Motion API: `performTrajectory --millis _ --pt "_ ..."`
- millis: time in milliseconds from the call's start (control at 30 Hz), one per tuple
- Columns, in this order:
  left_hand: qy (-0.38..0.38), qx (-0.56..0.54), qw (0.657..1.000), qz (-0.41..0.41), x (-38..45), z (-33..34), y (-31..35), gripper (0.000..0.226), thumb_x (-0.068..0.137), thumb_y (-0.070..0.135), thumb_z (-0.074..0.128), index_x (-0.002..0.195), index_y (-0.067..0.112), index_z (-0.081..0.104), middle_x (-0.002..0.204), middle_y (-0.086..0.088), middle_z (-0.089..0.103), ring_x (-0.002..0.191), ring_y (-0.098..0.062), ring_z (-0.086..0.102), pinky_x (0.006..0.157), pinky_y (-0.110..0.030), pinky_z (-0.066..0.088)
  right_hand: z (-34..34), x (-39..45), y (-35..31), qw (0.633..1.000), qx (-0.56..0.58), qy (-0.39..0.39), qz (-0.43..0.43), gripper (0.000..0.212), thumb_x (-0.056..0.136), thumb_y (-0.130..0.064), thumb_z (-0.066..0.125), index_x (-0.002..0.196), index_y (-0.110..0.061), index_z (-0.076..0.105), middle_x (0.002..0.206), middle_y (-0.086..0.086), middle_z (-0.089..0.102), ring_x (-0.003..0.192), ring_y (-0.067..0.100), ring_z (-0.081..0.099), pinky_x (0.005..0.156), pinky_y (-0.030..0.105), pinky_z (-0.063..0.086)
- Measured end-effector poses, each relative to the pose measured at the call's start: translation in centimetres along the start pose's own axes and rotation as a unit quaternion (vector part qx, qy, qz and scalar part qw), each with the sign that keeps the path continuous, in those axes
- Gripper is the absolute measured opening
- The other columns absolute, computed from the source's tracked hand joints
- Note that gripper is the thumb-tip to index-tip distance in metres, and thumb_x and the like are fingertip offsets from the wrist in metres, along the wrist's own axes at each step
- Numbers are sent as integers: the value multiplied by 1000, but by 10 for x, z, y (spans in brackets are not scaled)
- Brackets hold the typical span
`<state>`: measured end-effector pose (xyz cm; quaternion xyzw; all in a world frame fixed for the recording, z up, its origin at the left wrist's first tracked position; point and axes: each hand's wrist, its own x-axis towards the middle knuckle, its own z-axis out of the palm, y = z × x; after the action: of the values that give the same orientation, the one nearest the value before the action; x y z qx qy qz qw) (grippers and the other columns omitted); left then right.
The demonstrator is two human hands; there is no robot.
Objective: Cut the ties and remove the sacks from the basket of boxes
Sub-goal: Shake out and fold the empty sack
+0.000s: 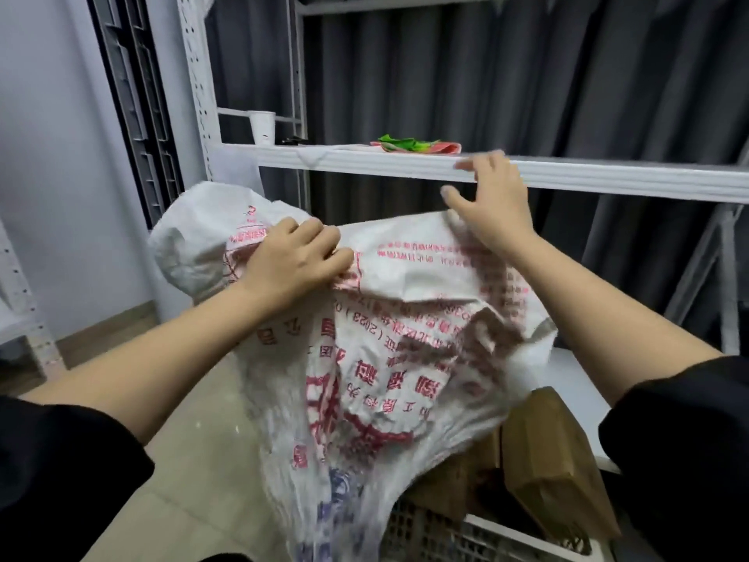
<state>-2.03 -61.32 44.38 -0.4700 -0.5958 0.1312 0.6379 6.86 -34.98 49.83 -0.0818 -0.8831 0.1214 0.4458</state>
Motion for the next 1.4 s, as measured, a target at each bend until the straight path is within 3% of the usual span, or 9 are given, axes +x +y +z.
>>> performTrajectory --millis 133,333,567,700,900,1033,1133,1233,1400 --pt "42 -25 997 65 -4 -3 11 20 82 -3 54 86 15 48 75 -9 60 60 -24 52 48 -31 36 -4 10 -7 962 44 -266 -38 76 78 -78 42 136 -29 44 139 -5 50 130 20 43 113 45 27" --pt "55 -65 993 77 6 -4 23 21 83 -3 54 84 16 47 72 -6 60 59 -23 52 49 -31 36 24 -20 -14 724 100 -644 227 82 56 -79 66 113 -21 67 111 3 71 106 24 65 104 42 42" --pt "-50 -202 976 60 -19 -1 -6 62 83 63 42 123 15 50 129 -15 58 118 -27 52 95 -40 32 28 -20 -2 906 192 -371 69 28 80 -17 69 107 -18 61 107 -1 69 98 16 66 92 35 52" --pt "-26 -178 953 -244 2 0 -23 62 86 56 41 136 19 34 144 -15 40 129 -31 42 102 -43 27 17 -13 -1 981 2 -88 -174 19 76 -12 60 88 -16 46 94 6 54 83 29 55 61 33 37" --pt "10 -503 627 -595 38 14 -59 102 73 65 55 151 19 10 154 -7 20 142 -23 23 117 -44 22 11 -36 11 925 -169 86 -328 29 75 -1 60 93 -11 40 100 12 63 47 32 47 37 23 25" --pt "-90 -623 499 -596 30 20 -57 57 82 32 71 130 11 47 121 -7 61 100 -18 61 81 -23 52 6 -39 17 952 -113 25 -282 31 82 -23 65 102 -15 42 87 7 64 61 32 59 47 34 45" --pt "-28 -586 521 -620 31 18 -50 23 82 22 67 103 15 59 98 -3 67 93 -22 66 75 -28 55 -7 -39 4 974 105 -187 -70 56 76 -67 47 104 -20 40 93 -5 57 79 13 55 74 34 44" --pt "91 -537 501 -673 45 9 -63 23 89 19 60 108 19 46 103 2 62 99 -15 62 85 -28 52 -26 -28 2 812 449 -328 178 61 85 -66 41 113 -14 54 108 7 66 98 17 62 93 36 44" --pt "88 -504 572 -641 70 7 -79 42 87 23 60 124 6 49 107 0 61 90 -7 60 69 -10 49 -33 -54 -7 832 387 -385 98 15 83 -16 63 75 -13 75 76 0 72 70 4 63 74 27 52"
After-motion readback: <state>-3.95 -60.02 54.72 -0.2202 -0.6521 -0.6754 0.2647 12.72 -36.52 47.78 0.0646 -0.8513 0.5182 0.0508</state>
